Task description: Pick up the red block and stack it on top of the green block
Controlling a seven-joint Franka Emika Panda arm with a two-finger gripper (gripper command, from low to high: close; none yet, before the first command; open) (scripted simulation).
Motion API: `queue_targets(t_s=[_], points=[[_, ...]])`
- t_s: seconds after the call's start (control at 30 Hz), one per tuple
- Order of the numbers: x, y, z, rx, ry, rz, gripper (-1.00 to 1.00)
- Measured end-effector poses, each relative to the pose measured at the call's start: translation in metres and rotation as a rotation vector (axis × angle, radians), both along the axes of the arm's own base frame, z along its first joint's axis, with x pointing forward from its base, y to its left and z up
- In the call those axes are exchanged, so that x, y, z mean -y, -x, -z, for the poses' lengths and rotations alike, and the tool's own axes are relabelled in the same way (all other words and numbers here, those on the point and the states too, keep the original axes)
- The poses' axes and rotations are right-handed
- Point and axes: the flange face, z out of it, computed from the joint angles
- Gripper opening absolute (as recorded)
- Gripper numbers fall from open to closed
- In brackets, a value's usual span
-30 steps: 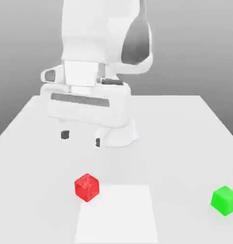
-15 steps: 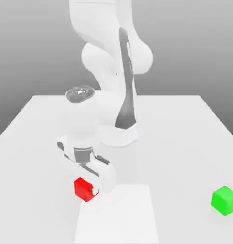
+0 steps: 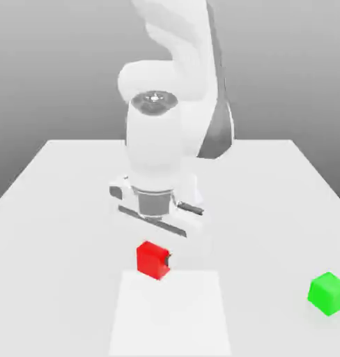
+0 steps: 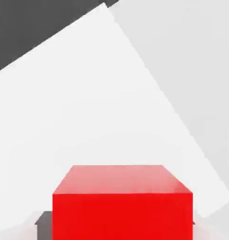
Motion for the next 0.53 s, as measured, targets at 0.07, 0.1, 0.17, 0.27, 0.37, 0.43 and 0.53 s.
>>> queue_targets(t_s=[0.07,0.1,0.17,0.27,0.37,0.43,0.53], points=[[-0.061,-0.007,-0.005,0.000,0.001,-0.089,-1.00],[-0.093,-0.007,-0.008,0.000,0.000,-0.132,-1.00],[-0.153,-0.002,-0.014,0.001,-0.003,-0.207,-1.00],[-0.229,0.016,-0.020,0.004,-0.012,-0.292,-1.00],[-0.245,0.019,0.009,0.005,-0.015,-0.306,-1.00],[-0.247,0.021,0.033,0.004,-0.015,-0.309,1.00],[-0.247,0.021,0.033,0.004,-0.015,-0.309,1.00]])
